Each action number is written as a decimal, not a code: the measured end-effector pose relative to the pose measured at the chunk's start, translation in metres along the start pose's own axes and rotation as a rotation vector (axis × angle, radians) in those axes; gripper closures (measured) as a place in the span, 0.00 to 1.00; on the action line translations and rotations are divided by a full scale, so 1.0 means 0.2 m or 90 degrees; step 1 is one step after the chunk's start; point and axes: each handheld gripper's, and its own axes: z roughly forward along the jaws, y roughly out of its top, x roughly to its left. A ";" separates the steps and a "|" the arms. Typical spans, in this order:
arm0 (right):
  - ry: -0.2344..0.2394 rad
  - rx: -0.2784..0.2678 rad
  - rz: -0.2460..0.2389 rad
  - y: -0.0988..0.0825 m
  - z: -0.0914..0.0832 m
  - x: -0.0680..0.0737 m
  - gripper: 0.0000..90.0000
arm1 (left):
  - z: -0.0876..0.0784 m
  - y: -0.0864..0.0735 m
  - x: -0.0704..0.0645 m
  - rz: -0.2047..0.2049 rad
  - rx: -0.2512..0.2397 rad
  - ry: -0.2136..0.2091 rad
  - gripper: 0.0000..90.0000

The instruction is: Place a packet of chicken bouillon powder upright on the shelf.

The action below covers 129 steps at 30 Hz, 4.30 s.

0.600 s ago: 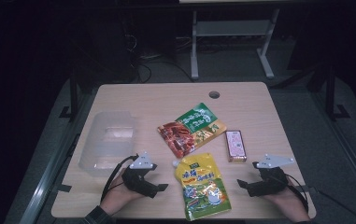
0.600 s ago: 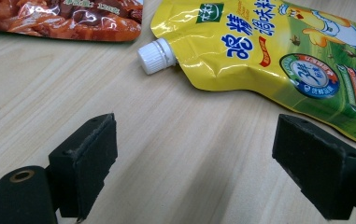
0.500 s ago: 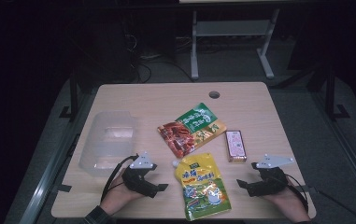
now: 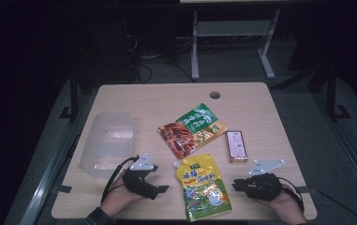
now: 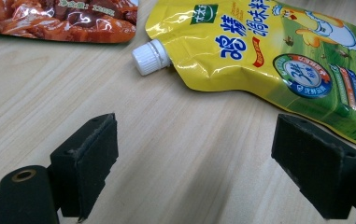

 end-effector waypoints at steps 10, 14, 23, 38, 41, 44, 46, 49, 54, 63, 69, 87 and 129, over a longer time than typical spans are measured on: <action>0.062 0.054 -0.056 0.02 0.09 0.07 1.00 | 0.00 0.00 0.00 -0.001 -0.001 0.000 0.15; 0.075 0.060 -0.062 0.03 0.10 0.09 1.00 | 0.01 0.00 0.00 -0.002 -0.001 0.000 0.15; 0.094 0.060 -0.072 0.04 0.13 0.11 1.00 | 0.01 0.00 0.00 -0.001 -0.004 -0.003 0.15; 0.141 0.068 -0.129 0.13 0.23 0.25 1.00 | 0.00 0.01 0.00 -0.015 -0.010 -0.010 0.15; 0.154 0.066 -0.145 0.16 0.26 0.27 1.00 | 0.00 0.01 0.00 -0.019 -0.012 -0.013 0.15; 0.160 0.059 -0.166 0.17 0.30 0.30 1.00 | 0.01 0.01 0.00 -0.016 -0.011 -0.012 0.15; 0.165 0.058 -0.174 0.18 0.32 0.32 1.00 | 0.01 0.01 0.00 -0.014 -0.011 -0.013 0.15; 0.171 0.056 -0.185 0.20 0.34 0.34 1.00 | 0.01 0.01 0.00 -0.013 -0.010 -0.013 0.15; 0.181 0.050 -0.202 0.24 0.39 0.39 1.00 | 0.01 0.01 0.00 -0.011 -0.006 -0.012 0.15; 0.207 0.052 -0.235 0.31 0.49 0.49 1.00 | 0.02 0.01 -0.01 -0.021 -0.008 -0.013 0.15; 0.211 0.043 -0.259 0.35 0.53 0.53 1.00 | 0.03 0.02 0.00 -0.026 -0.008 -0.008 0.15; 0.082 -0.007 -0.097 0.18 0.21 0.24 0.59 | 0.12 0.05 0.04 -0.086 0.034 0.034 0.17; -0.008 -0.100 -0.028 0.19 0.12 0.14 0.34 | -0.01 0.10 0.04 -0.059 -0.023 -0.007 0.99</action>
